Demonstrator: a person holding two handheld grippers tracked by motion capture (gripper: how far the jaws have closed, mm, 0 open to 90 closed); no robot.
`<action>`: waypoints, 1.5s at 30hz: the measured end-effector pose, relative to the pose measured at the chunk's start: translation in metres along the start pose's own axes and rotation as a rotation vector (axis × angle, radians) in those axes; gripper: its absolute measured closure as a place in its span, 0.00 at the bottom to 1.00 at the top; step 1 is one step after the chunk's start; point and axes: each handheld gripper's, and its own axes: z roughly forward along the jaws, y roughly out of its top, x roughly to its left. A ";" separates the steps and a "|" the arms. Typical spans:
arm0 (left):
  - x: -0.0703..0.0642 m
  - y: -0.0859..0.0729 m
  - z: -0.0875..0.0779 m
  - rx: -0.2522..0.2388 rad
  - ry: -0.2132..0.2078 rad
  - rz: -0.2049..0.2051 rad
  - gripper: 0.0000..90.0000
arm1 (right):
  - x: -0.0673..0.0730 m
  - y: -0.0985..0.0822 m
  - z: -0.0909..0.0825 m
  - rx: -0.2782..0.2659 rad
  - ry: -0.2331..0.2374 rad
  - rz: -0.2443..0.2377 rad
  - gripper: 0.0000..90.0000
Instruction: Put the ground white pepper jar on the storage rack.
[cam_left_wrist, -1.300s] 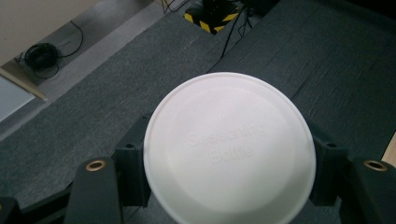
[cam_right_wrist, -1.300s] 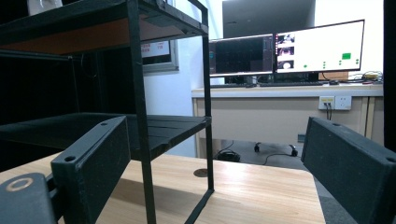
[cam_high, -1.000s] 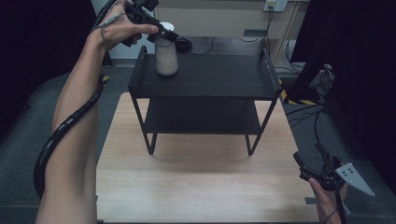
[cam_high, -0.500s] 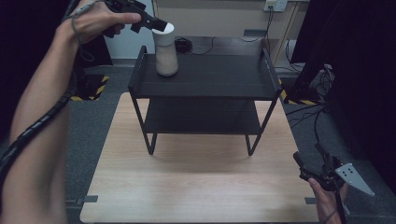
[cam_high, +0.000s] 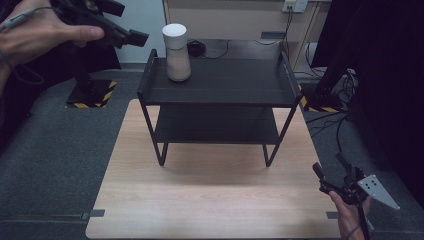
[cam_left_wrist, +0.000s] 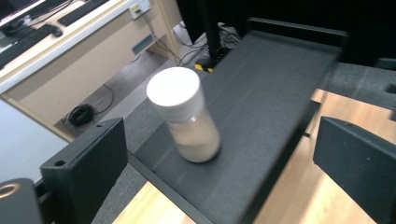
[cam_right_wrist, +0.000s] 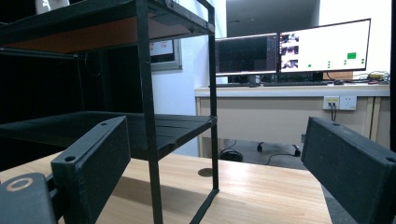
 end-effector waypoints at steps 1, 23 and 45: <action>-0.004 -0.004 -0.003 -0.007 -0.011 0.007 0.02 | 0.000 0.000 0.000 0.000 0.001 0.000 0.09; -0.033 -0.100 -0.023 -0.053 -0.095 0.018 0.03 | 0.004 0.000 0.001 0.004 -0.001 -0.001 0.07; -0.032 -0.102 -0.020 -0.065 -0.117 0.005 0.01 | 0.009 0.002 0.002 0.001 -0.002 -0.004 0.07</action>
